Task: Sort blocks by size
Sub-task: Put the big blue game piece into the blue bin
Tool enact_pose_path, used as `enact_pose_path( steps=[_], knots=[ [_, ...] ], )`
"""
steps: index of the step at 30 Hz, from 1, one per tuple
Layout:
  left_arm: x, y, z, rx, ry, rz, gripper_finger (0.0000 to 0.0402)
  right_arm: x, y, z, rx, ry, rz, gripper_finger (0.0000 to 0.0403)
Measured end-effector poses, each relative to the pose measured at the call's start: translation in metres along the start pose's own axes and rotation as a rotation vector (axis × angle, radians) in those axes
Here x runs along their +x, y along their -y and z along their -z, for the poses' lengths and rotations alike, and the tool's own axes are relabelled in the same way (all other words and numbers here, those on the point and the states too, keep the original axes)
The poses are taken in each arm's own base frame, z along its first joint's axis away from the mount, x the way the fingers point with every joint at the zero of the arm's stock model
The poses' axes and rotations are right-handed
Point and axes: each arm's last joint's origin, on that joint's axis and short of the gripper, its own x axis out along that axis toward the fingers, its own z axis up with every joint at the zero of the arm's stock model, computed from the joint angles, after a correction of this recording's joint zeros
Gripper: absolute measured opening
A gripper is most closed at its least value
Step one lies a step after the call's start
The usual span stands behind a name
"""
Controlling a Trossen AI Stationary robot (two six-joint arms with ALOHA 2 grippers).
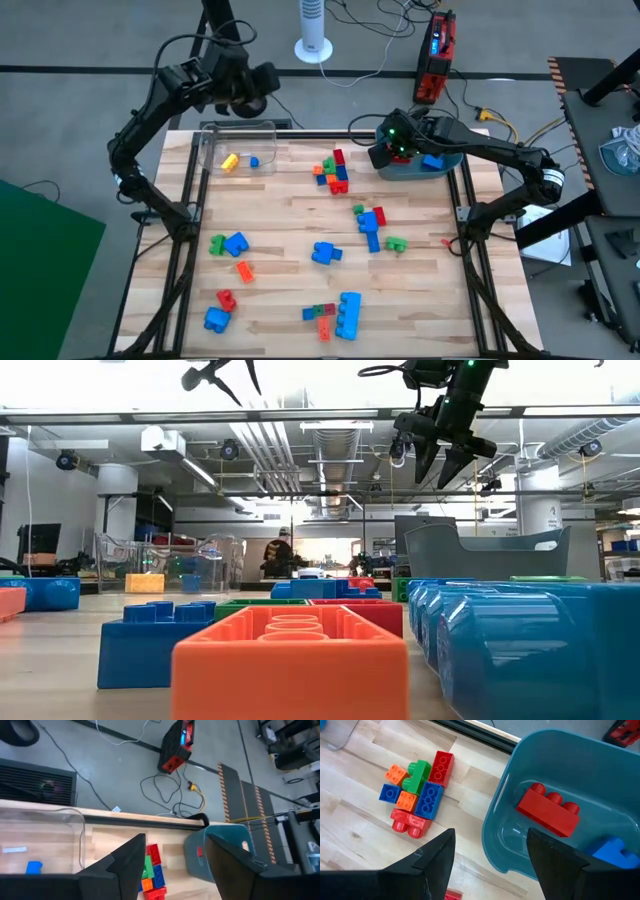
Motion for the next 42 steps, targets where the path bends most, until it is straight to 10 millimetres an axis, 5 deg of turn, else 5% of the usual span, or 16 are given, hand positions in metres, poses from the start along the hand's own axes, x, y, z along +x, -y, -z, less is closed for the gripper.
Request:
enact_pose_path(
  steps=[15,26,35,42],
  knots=[
    [0.02,-0.004,0.016,0.098,-0.071,-0.044,0.0191,0.0,0.0,0.0,0.0,0.0,0.0,0.0233],
    [0.014,0.003,0.038,0.47,-0.148,-0.024,0.0191,0.0,0.0,0.0,0.0,0.001,0.0,0.0233],
    [0.014,-0.015,0.079,0.787,-0.393,-0.155,0.0191,0.0,0.0,0.0,0.0,0.0,0.0,0.0233],
    [0.024,-0.037,0.132,0.934,-0.536,-0.05,0.0191,0.0,0.0,-0.001,0.002,0.007,-0.003,0.0233]
  ],
)
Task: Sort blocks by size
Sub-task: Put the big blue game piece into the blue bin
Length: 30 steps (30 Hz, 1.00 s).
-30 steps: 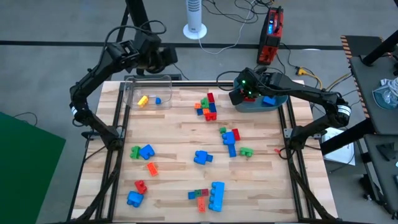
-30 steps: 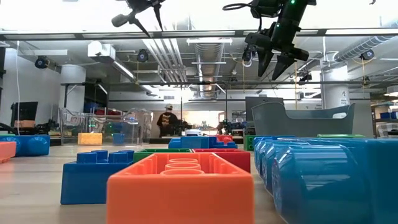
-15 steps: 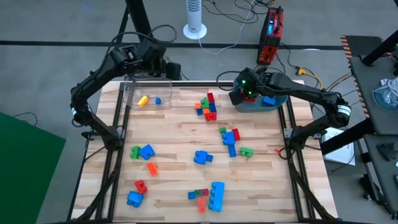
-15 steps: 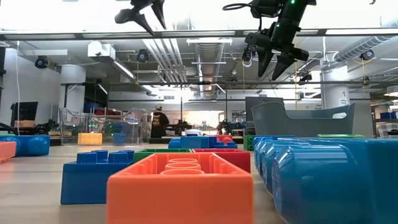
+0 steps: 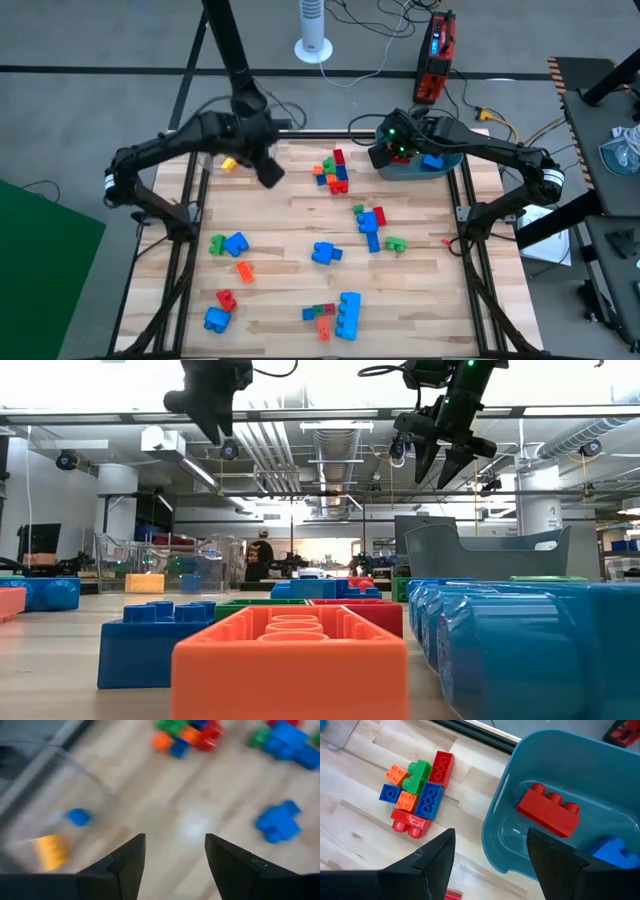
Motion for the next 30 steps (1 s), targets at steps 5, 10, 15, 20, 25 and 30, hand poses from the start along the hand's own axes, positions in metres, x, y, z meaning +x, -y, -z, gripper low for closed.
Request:
enact_pose_path(
  steps=[5,10,15,20,25,30],
  knots=[
    [0.018,0.017,0.033,0.002,0.02,0.169,0.0191,0.0,-0.003,-0.006,0.016,0.059,-0.032,0.0233],
    [0.029,0.027,0.063,-0.048,-0.006,0.211,0.0191,0.0,-0.005,-0.008,0.024,0.086,-0.049,0.0233],
    [0.029,0.036,0.085,-0.102,-0.083,0.27,0.0191,0.0,-0.005,-0.008,0.024,0.087,-0.049,0.0233],
    [0.022,0.045,0.099,-0.169,-0.159,0.313,0.0191,-0.001,-0.007,-0.012,0.035,0.125,-0.074,0.0233],
    [0.016,0.05,0.103,-0.19,-0.182,0.313,0.0191,-0.002,-0.013,-0.015,0.005,0.129,-0.174,0.0233],
    [0.016,0.049,0.103,-0.189,-0.19,0.304,0.0191,-0.007,-0.028,-0.01,-0.072,0.123,-0.293,0.0233]
  ],
)
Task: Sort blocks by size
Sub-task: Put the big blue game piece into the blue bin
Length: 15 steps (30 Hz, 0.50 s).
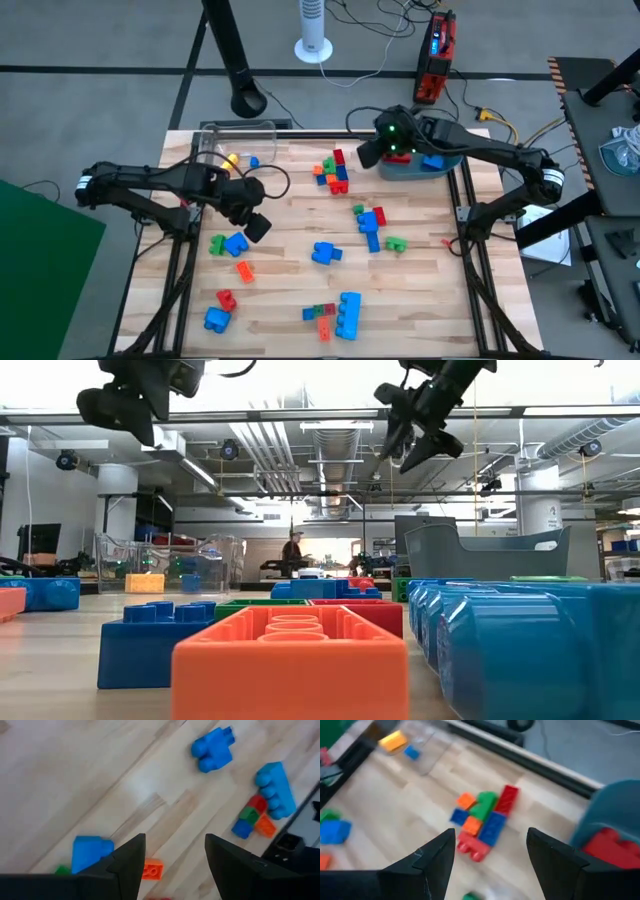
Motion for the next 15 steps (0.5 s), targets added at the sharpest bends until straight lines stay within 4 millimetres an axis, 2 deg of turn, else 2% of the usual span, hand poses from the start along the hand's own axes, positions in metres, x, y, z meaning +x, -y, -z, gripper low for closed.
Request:
enact_pose_path(
  steps=[8,15],
  knots=[
    [0.015,-0.007,0.003,0.0,-0.071,-0.093,0.0191,-0.005,-0.034,0.023,-0.186,-0.084,-0.142,0.0233],
    [0.042,-0.014,0.006,0.023,-0.19,-0.231,0.0193,-0.007,-0.044,0.03,-0.238,-0.091,-0.165,0.0233]
  ],
)
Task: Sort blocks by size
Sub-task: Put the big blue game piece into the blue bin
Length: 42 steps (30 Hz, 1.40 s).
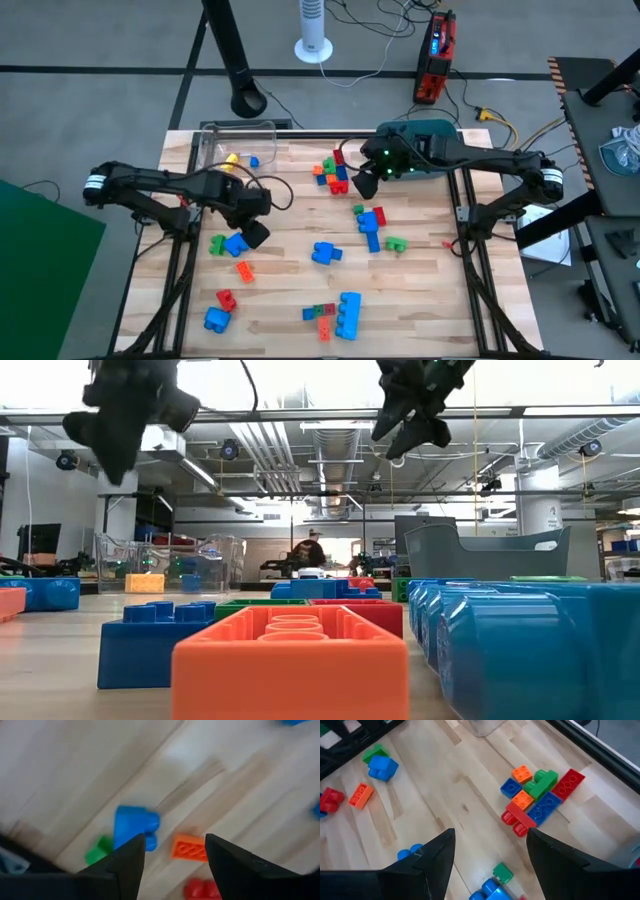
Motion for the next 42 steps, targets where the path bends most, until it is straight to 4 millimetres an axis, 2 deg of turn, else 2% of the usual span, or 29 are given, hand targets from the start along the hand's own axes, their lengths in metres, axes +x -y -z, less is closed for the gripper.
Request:
enact_pose_path(
  steps=[4,13,19,26,37,42],
  knots=[
    [0.019,-0.002,0.0,-0.009,-0.066,-0.074,0.0211,0.0,0.0,0.001,-0.001,-0.008,0.004,0.0233],
    [0.054,-0.005,-0.002,0.029,-0.168,-0.181,0.0311,0.0,0.002,0.005,-0.013,-0.049,0.022,0.0233],
    [0.075,-0.011,0.002,0.058,-0.21,-0.198,0.0346,0.001,0.003,0.006,-0.012,-0.054,0.024,0.0233],
    [0.099,-0.023,0.011,0.055,-0.235,-0.166,0.0351,0.002,0.003,0.006,-0.008,-0.055,0.026,0.0233],
    [0.125,-0.029,0.013,0.089,-0.156,-0.083,0.035,0.002,0.004,0.006,0.002,-0.045,0.051,0.0233],
    [0.128,-0.032,0.015,0.089,-0.152,-0.088,0.0319,0.002,0.004,0.006,0.001,-0.045,0.051,0.0233]
  ],
)
